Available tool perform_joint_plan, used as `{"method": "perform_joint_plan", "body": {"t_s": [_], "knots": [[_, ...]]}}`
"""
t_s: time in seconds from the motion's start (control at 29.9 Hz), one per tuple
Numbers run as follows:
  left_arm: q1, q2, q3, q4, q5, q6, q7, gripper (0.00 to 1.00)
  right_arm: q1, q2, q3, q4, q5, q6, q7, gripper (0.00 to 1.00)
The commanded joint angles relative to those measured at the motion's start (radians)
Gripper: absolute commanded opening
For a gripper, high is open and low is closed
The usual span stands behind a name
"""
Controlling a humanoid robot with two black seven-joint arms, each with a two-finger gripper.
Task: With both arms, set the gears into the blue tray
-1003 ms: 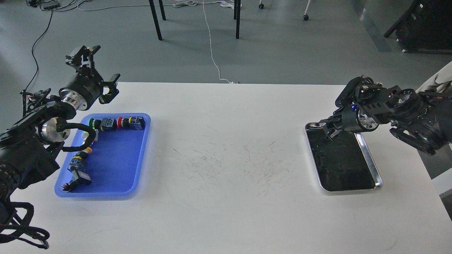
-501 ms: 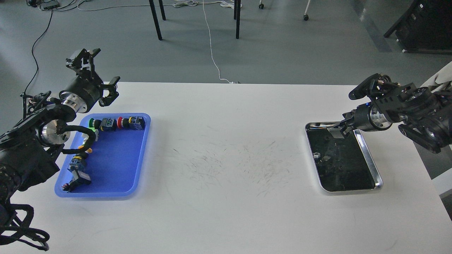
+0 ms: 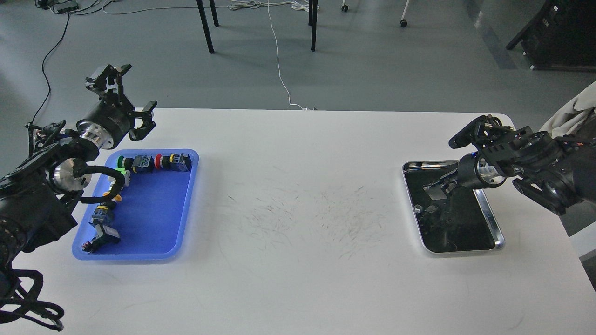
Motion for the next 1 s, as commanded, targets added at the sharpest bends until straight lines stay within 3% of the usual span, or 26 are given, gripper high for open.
{"method": "perform_joint_plan", "body": {"t_s": [0.0,0.6,0.97], "knots": [[0.000,0.001,0.000,0.000,0.000,0.000,0.000,0.98,0.000,0.010,0.000,-0.002,-0.001,0.000,0.000,0.81],[0.023,0.004,0.000,-0.003,0.000,-0.001,0.000,0.98,-0.017,0.044,-0.003,-0.045,-0.004,-0.008,0.000,0.54],[0.020,0.005,0.002,-0.003,0.000,0.002,0.002,0.98,-0.017,0.047,-0.038,-0.038,-0.007,-0.008,0.000,0.54]]}}
